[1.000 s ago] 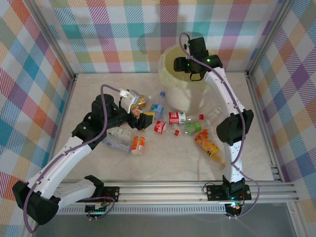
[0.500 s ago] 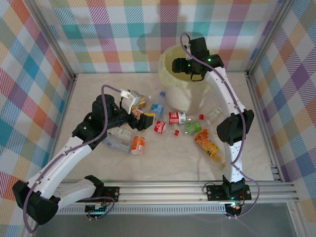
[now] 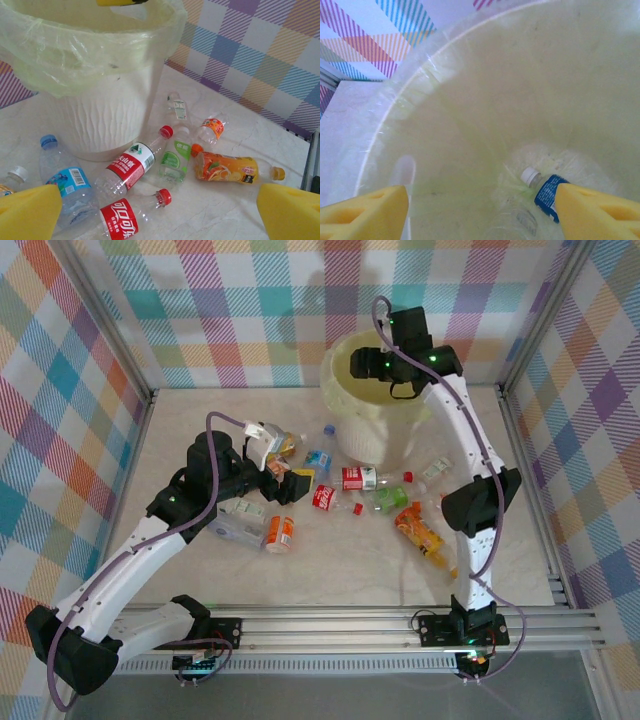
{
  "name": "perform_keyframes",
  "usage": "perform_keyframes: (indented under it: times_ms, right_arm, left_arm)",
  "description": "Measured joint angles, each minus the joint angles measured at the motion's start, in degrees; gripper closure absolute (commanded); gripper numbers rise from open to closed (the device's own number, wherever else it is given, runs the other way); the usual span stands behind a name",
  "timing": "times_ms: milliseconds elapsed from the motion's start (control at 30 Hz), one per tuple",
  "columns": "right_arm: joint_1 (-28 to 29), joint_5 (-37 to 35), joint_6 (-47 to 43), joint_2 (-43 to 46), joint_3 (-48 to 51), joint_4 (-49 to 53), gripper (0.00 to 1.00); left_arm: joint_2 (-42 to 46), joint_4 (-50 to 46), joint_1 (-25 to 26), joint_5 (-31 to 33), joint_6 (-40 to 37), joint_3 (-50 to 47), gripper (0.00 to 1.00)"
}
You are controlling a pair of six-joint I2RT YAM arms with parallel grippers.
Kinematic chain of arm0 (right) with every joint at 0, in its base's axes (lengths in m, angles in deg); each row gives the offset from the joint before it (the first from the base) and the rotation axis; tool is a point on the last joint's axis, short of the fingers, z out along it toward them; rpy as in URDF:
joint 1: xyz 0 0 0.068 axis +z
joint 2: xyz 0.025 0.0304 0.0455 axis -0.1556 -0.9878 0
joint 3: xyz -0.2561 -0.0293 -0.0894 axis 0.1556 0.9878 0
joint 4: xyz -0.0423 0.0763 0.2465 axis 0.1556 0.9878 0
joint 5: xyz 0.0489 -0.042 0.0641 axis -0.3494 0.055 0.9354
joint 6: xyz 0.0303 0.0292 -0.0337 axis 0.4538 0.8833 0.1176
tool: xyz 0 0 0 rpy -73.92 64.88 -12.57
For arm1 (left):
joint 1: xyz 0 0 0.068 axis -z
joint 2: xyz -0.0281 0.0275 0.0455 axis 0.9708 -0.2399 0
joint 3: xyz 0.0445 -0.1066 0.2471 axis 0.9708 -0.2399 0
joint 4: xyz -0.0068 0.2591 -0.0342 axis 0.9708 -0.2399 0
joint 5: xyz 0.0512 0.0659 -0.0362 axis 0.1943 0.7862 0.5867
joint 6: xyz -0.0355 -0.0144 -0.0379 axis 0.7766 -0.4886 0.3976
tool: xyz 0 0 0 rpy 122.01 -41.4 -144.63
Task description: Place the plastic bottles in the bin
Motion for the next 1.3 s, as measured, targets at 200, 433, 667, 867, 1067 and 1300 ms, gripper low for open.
perform_keyframes:
  times_ms: [200, 433, 667, 867, 1067, 1300]
  right_arm:
    - [0.33, -0.02, -1.66, 6.6, 3.34, -1.2, 0.23]
    - [2.99, -0.31, -3.87, 17.77, 13.75, -4.55, 0.23]
    - [7.87, -0.46, -6.05, 27.71, 26.71, -7.23, 0.23]
    - [11.96, 0.26, -6.58, 35.63, 38.32, -9.09, 0.24]
    - [15.08, 0.46, -6.47, 41.4, 47.69, -10.16, 0.25]
    - [16.96, 0.46, -5.92, 45.46, 61.33, -10.58, 0.25]
  left_arm:
    - [0.55, -0.02, 0.0, 0.63, -0.57, 0.0, 0.0]
    - [0.63, -0.28, 0.0, 1.01, -1.22, 0.0, 0.0]
    - [0.68, -0.85, 0.0, 1.27, -1.4, 0.0, 0.0]
    - [1.42, -0.87, 0.0, 1.68, -1.62, 0.0, 0.0]
    - [2.64, -0.87, 0.0, 1.62, -1.88, 0.0, 0.0]
    - [2.71, -1.09, 0.0, -0.15, -3.02, 0.0, 0.0]
